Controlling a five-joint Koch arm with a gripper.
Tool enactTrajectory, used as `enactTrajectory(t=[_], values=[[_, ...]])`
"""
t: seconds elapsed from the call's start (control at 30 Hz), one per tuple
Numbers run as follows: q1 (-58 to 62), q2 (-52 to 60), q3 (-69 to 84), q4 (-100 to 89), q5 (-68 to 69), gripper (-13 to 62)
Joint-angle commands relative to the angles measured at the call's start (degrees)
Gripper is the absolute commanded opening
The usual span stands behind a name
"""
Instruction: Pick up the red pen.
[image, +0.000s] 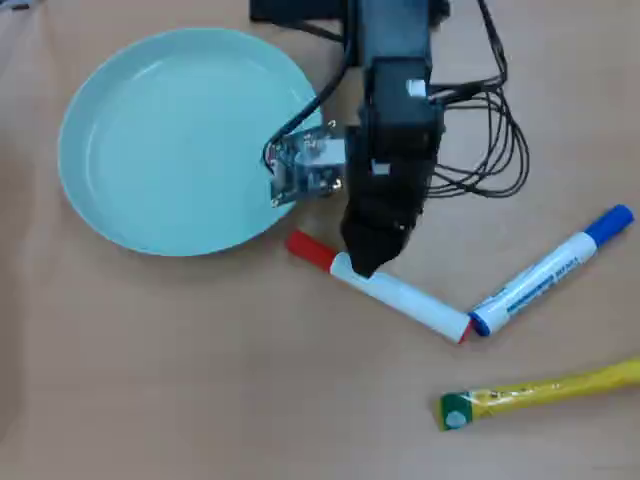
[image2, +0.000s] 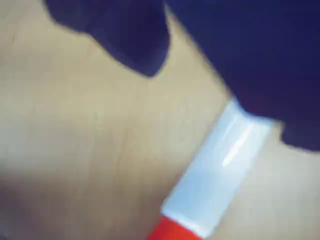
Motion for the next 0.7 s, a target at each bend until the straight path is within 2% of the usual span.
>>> enactTrajectory(t=[0.0, 0.3, 0.67], values=[[0.4, -1.3, -4.9, 0.1, -0.2, 30.5], [-0.3, -11.4, -9.3, -0.4, -0.2, 30.4], [-0.2, -14.2, -10.7, -0.4, -0.2, 29.4]])
